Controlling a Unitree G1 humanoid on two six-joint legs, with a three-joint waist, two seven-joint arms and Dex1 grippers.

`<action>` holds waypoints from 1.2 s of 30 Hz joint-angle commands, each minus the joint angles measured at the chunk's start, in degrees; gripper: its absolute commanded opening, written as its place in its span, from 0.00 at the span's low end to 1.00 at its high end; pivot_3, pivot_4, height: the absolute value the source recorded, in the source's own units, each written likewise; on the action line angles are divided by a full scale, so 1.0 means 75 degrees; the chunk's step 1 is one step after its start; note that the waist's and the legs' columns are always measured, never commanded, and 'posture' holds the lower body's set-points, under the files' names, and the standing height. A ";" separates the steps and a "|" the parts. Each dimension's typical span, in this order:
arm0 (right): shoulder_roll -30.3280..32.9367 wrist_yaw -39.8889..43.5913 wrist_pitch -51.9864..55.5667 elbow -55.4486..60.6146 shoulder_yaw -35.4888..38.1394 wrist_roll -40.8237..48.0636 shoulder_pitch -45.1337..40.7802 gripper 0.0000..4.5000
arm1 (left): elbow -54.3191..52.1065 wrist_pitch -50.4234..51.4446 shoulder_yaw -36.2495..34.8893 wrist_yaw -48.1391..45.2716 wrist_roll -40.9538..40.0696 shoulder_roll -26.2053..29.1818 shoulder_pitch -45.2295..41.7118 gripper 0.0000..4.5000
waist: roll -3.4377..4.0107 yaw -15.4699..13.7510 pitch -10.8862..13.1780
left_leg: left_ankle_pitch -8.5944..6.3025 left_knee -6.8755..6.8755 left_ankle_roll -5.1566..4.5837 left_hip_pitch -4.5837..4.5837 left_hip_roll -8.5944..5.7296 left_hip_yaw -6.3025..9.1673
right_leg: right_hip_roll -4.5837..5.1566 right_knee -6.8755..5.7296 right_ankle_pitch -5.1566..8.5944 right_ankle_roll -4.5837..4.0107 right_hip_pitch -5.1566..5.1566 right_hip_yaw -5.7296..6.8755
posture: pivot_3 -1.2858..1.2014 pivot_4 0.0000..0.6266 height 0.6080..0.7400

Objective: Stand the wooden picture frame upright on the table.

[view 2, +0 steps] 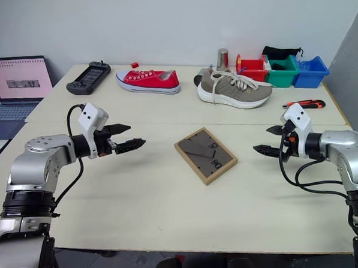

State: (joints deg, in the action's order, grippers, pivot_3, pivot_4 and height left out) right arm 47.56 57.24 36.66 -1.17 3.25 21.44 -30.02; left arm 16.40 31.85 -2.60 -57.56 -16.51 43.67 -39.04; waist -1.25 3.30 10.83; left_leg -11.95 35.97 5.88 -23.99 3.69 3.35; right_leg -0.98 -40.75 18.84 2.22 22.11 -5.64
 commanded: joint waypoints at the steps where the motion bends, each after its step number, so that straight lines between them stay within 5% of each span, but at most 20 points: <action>1: 0.0092 -0.0040 -0.0106 0.0117 0.0164 0.0005 -0.0133 0.99 | -0.0038 -0.0333 -0.0050 -0.0022 0.0082 0.0076 -0.0158 1.00 | 0.0000 0.0000 0.0000 | 0.0000 0.0000 0.0000 0.0000 0.0000 0.0000 | 0.0000 0.0000 0.0000 0.0000 0.0000 0.0000 | 0.52 0.24 1.00; 29: 0.0106 0.0150 -0.0211 -0.0061 -0.0027 -0.0047 -0.0353 0.99 | 0.0007 0.0035 -0.0088 -0.0043 0.0000 0.0067 -0.0174 1.00 | 0.0000 0.0000 0.0000 | 0.0000 0.0003 0.0000 0.0000 0.0000 0.0000 | 0.0000 -0.0003 0.0000 0.0000 0.0000 0.0000 | 0.52 0.24 1.00; 36: -0.0424 -0.0151 -0.0564 -0.0525 -0.0293 -0.0305 -0.0611 0.66 | -0.0202 0.0237 -0.0130 0.0075 -0.0139 -0.0197 -0.0067 0.72 | 0.0000 0.0006 0.0000 | 0.0000 0.0004 0.0000 0.0001 0.0000 0.0000 | 0.0000 -0.0007 0.0000 0.0000 0.0000 0.0001 | 0.52 0.24 1.00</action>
State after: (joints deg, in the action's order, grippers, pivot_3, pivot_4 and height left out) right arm 44.91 56.74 34.35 -4.87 1.35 20.08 -33.08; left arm 17.30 33.40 -2.66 -57.66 -16.52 42.73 -39.01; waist -1.25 3.35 10.83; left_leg -11.95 36.01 5.88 -23.99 3.69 3.35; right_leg -0.98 -40.81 18.84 2.22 22.11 -5.63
